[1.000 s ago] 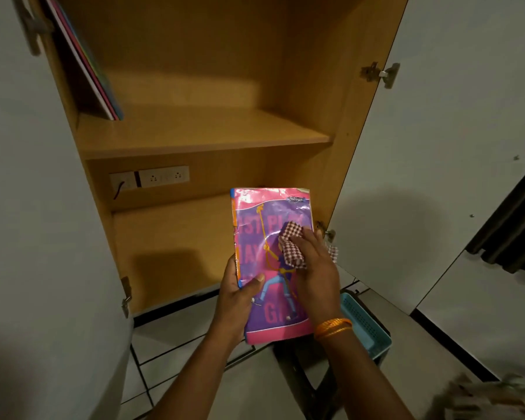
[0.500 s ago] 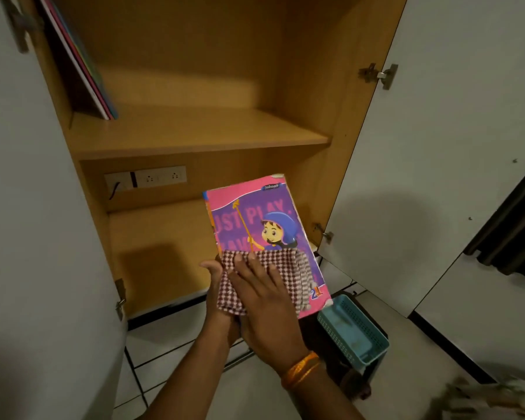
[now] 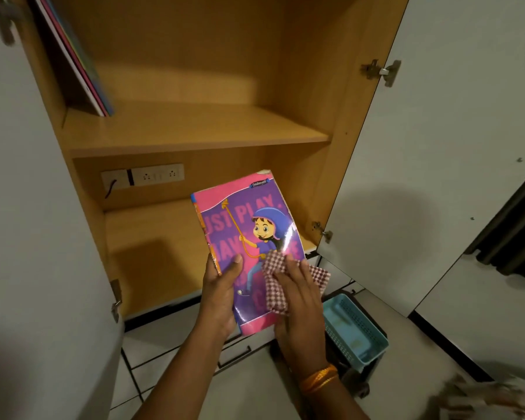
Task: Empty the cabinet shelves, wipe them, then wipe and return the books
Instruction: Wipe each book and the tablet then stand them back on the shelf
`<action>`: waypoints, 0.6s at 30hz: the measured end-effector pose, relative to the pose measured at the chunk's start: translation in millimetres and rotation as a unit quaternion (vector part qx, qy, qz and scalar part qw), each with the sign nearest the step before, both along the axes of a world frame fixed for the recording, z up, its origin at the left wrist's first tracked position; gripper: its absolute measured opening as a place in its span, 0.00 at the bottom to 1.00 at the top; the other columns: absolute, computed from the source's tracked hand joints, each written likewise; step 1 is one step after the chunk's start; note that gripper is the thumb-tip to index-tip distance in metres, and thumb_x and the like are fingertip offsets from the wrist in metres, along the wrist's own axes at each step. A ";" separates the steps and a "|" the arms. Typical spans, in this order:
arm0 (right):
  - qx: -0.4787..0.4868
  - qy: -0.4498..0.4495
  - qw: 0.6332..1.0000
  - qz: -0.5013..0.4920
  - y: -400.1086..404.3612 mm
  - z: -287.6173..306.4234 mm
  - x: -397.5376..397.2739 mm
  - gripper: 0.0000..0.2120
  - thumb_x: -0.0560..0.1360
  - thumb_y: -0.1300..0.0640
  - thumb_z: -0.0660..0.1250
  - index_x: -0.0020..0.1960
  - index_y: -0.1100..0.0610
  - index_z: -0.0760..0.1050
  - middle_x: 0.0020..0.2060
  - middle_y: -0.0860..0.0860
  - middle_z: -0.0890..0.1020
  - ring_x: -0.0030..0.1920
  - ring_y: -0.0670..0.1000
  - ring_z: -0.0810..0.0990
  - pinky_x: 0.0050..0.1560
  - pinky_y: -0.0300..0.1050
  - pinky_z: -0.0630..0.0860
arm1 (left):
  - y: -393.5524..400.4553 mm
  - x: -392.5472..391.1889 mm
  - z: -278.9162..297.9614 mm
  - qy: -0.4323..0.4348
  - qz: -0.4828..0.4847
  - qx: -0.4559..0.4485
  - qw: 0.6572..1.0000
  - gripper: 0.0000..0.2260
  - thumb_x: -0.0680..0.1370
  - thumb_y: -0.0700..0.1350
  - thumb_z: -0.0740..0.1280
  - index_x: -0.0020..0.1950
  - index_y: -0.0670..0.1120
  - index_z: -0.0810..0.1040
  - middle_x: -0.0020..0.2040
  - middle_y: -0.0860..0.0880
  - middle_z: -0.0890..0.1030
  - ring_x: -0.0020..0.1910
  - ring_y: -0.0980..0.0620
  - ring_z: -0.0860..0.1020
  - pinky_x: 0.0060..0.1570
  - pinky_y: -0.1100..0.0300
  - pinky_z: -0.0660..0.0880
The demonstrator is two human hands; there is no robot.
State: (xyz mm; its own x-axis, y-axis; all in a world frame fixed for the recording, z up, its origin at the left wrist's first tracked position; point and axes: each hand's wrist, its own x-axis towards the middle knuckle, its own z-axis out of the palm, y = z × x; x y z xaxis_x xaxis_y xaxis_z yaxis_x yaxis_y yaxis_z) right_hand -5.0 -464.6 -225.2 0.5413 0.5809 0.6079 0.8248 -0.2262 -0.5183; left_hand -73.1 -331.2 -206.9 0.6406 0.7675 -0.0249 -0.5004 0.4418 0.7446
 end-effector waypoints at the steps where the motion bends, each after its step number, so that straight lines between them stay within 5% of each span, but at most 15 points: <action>1: 0.039 0.055 0.998 -0.002 -0.3 3.0 7.4 0.26 0.75 0.58 0.58 0.73 0.48 0.68 0.76 0.47 0.68 0.79 0.50 0.61 0.76 0.50 0.59 | 1.9 0.0 0.3 0.009 0.009 0.019 1.000 0.19 0.80 0.37 0.68 0.70 0.48 0.74 0.63 0.39 0.82 0.58 0.36 0.82 0.56 0.37 0.79; 4: 0.176 0.233 0.956 -0.034 -1.1 24.4 24.9 0.16 0.82 0.55 0.59 0.68 0.53 0.76 0.64 0.47 0.81 0.65 0.49 0.78 0.63 0.44 0.77 | 4.6 -1.8 4.4 0.045 0.020 0.086 0.995 0.18 0.80 0.34 0.67 0.68 0.47 0.75 0.59 0.46 0.85 0.54 0.45 0.84 0.48 0.51 0.82; 6: 0.238 0.433 0.869 -0.026 -3.1 40.6 37.5 0.11 0.84 0.57 0.61 0.60 0.54 0.80 0.54 0.49 0.86 0.56 0.54 0.84 0.52 0.48 0.81 | 9.1 -3.3 4.1 0.063 0.027 0.129 0.989 0.17 0.79 0.34 0.69 0.66 0.46 0.75 0.56 0.49 0.86 0.53 0.49 0.84 0.46 0.57 0.81; 9: 0.201 0.599 0.775 0.023 -16.6 44.9 60.0 0.13 0.82 0.57 0.62 0.62 0.61 0.78 0.53 0.59 0.85 0.53 0.64 0.85 0.53 0.61 0.81 | 18.1 -6.5 0.8 0.090 0.022 0.166 0.982 0.20 0.74 0.42 0.73 0.66 0.46 0.76 0.57 0.46 0.85 0.54 0.46 0.84 0.49 0.52 0.82; 12: 0.156 0.640 0.747 0.089 -25.7 42.7 58.9 0.17 0.80 0.52 0.66 0.64 0.61 0.76 0.56 0.63 0.84 0.55 0.67 0.83 0.52 0.63 0.82 | 25.2 -6.9 -3.3 0.100 0.013 0.192 0.976 0.20 0.74 0.43 0.72 0.66 0.48 0.76 0.59 0.45 0.84 0.57 0.44 0.83 0.55 0.48 0.80; 15: 0.142 0.645 0.736 0.146 -26.4 46.4 46.1 0.28 0.67 0.50 0.81 0.62 0.60 0.78 0.56 0.63 0.83 0.54 0.66 0.84 0.47 0.58 0.84 | 28.7 -5.9 -3.8 0.099 0.006 0.204 0.974 0.17 0.75 0.42 0.72 0.63 0.50 0.77 0.57 0.49 0.85 0.55 0.49 0.84 0.50 0.55 0.80; 18: 0.145 0.609 0.770 0.121 -23.8 51.5 38.1 0.30 0.62 0.56 0.83 0.61 0.62 0.78 0.54 0.63 0.84 0.50 0.64 0.86 0.42 0.54 0.84 | 33.3 -4.3 -6.3 0.104 0.007 0.208 0.973 0.16 0.77 0.39 0.73 0.63 0.50 0.77 0.55 0.50 0.86 0.53 0.51 0.84 0.45 0.61 0.80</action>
State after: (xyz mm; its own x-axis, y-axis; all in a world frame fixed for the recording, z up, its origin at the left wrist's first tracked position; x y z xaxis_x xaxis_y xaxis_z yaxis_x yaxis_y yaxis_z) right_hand 33.0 -488.4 -173.7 0.7104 0.6892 -0.1426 -0.3140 0.1291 -0.9406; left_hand -77.4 -297.8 -213.2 0.6440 0.7477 0.1616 -0.3242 0.0754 0.9430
